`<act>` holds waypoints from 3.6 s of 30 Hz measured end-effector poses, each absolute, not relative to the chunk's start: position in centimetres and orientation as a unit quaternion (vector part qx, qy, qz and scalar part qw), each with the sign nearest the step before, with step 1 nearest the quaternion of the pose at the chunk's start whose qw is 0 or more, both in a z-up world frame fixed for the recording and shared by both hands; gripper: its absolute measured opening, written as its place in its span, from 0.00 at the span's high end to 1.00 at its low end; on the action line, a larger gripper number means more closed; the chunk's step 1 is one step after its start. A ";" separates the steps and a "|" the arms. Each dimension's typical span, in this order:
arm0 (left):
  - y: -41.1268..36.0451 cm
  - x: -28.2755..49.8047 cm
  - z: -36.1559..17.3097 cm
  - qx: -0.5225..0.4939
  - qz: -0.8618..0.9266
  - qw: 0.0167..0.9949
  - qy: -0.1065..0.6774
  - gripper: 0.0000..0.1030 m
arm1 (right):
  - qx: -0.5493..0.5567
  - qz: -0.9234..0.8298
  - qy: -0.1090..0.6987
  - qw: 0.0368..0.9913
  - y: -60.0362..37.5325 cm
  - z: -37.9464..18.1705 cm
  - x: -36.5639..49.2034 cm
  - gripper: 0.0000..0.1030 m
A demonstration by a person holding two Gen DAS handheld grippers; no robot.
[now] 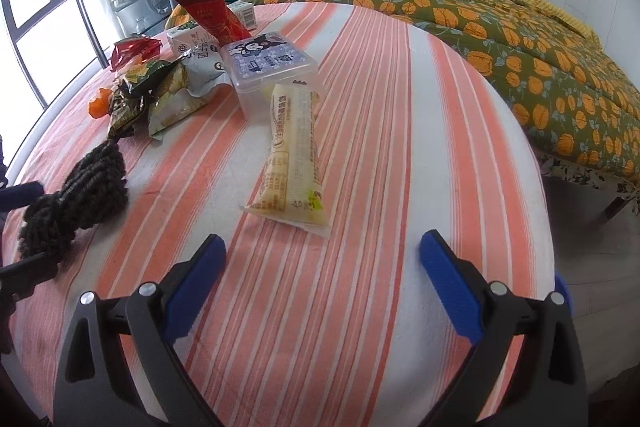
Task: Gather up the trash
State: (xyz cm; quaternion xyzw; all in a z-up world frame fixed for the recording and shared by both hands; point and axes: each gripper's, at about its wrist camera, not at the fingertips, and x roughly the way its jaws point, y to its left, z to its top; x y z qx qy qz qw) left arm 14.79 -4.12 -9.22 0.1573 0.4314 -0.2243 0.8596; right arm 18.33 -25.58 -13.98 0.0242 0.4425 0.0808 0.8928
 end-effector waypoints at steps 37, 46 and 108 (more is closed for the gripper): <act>-12.5 12.0 -8.1 0.060 -0.266 0.859 0.434 0.69 | 0.169 0.168 0.439 0.866 -35.0 -9.1 11.1 0.82; -23.9 10.0 -7.6 0.077 -0.347 0.826 0.438 0.69 | 0.167 0.057 0.450 0.875 -46.8 -11.4 7.6 0.82; -3.6 14.9 -11.9 0.074 -0.081 0.899 0.425 0.07 | -0.030 0.093 0.383 0.919 -28.5 -12.0 8.7 0.13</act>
